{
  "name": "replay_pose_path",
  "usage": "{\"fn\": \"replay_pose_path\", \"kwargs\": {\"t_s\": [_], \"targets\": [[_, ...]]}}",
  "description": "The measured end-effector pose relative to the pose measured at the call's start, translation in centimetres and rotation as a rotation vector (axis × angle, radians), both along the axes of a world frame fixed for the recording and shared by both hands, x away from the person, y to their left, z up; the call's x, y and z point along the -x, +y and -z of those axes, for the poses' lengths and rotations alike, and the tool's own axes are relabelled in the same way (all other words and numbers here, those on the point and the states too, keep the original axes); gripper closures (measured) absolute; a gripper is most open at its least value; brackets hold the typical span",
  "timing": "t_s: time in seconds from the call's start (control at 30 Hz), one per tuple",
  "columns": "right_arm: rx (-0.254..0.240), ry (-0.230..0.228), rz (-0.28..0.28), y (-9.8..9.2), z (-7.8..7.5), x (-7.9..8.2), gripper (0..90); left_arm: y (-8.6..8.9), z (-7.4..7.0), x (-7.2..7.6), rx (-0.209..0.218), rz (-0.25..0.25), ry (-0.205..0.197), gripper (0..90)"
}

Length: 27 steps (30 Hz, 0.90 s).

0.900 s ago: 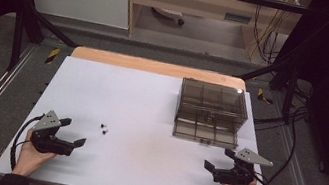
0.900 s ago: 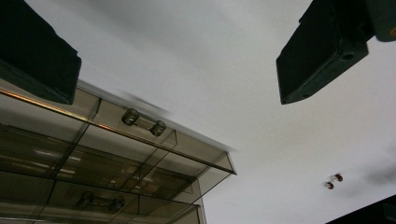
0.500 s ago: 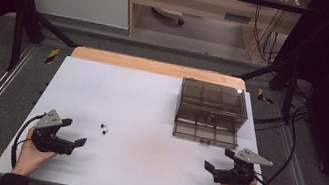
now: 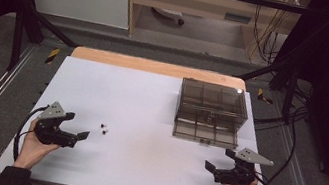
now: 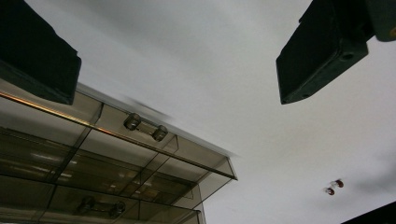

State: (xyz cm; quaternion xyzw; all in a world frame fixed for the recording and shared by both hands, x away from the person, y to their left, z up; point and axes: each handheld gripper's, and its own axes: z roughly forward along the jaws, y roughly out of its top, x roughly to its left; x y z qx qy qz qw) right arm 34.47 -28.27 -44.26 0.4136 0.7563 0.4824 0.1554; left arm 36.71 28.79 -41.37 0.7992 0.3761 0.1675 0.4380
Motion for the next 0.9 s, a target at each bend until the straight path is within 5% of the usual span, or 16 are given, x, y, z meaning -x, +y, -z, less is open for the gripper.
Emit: {"fn": "replay_pose_path", "kwargs": {"t_s": [0.57,0.9], "targets": [[0.009,0.005,-0.001,0.1,0.0,0.0,0.6,-2.3,0.6,-4.0,-0.069,-0.029,0.028,17.1],[0.018,0.008,-0.003,0.2,0.1,0.0,0.6,-4.0,2.5,-5.9,-0.103,-0.013,0.070,33.4]]}}
